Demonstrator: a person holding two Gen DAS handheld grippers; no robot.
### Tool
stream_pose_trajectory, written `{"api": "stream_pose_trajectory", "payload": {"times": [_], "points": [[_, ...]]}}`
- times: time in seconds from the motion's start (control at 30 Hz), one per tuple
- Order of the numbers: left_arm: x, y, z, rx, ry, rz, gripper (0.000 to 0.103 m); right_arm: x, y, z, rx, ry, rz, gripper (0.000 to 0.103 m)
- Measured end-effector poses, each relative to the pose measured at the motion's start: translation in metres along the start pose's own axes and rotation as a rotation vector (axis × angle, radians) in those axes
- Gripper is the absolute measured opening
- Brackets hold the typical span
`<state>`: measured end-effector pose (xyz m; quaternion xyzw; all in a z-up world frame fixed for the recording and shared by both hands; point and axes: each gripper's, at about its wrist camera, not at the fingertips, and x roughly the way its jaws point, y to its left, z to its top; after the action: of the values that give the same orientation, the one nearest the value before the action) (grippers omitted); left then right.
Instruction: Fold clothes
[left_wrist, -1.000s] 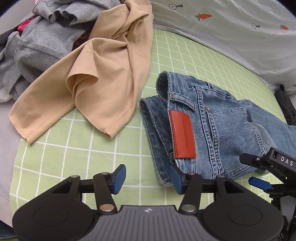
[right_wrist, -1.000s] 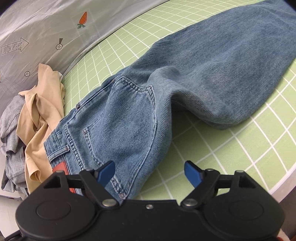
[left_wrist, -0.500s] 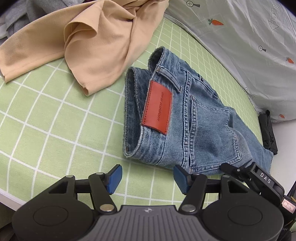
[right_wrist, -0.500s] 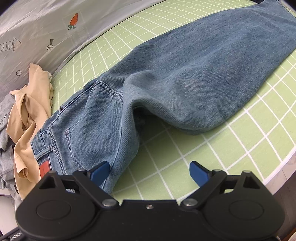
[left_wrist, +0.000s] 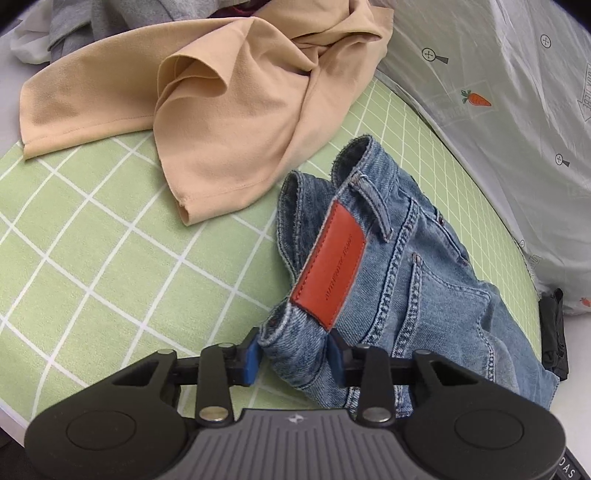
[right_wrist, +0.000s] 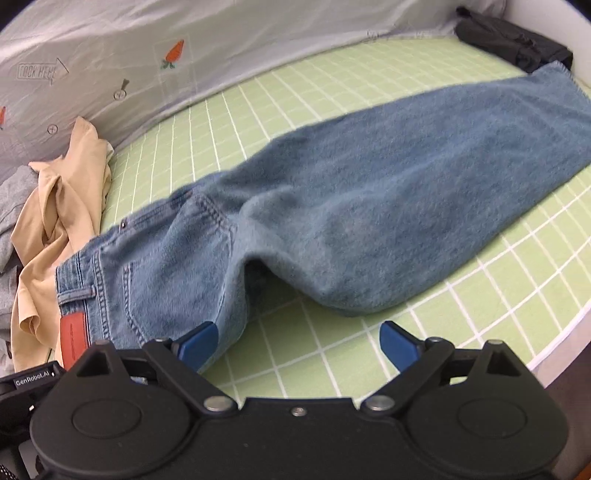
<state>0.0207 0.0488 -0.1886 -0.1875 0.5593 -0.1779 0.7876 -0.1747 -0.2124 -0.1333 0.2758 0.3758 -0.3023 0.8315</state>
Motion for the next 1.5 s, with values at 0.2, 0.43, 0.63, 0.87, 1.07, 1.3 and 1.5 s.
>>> {"api": "stream_pose_trajectory", "payload": {"times": [0.2,0.43,0.63,0.87,1.07,1.3,1.5], "points": [[-0.02,-0.007,0.021,0.059,-0.123,0.052,0.014,0.006,0.002,0.018,-0.13,-0.107,-0.025,0.095],[-0.031,-0.021,0.022,0.132,-0.151,0.057,0.013,0.073,-0.006,-0.004,-0.327,0.069,-0.134,0.092],[-0.046,-0.06,0.021,0.216,-0.216,0.002,0.01,0.062,-0.024,0.008,-0.267,0.054,-0.146,0.092],[-0.037,-0.165,-0.002,0.42,-0.283,-0.083,0.01,0.065,-0.047,0.039,-0.264,0.081,-0.066,0.093],[0.019,-0.236,-0.046,0.539,-0.182,-0.155,0.01,0.056,-0.06,0.064,-0.349,0.075,0.008,0.093],[0.103,-0.252,-0.086,0.502,0.072,-0.052,0.015,0.07,-0.108,0.086,-0.372,0.122,-0.03,0.093],[0.106,-0.258,-0.096,0.504,0.076,-0.017,0.025,0.072,-0.137,0.095,-0.32,0.152,-0.04,0.093]]}}
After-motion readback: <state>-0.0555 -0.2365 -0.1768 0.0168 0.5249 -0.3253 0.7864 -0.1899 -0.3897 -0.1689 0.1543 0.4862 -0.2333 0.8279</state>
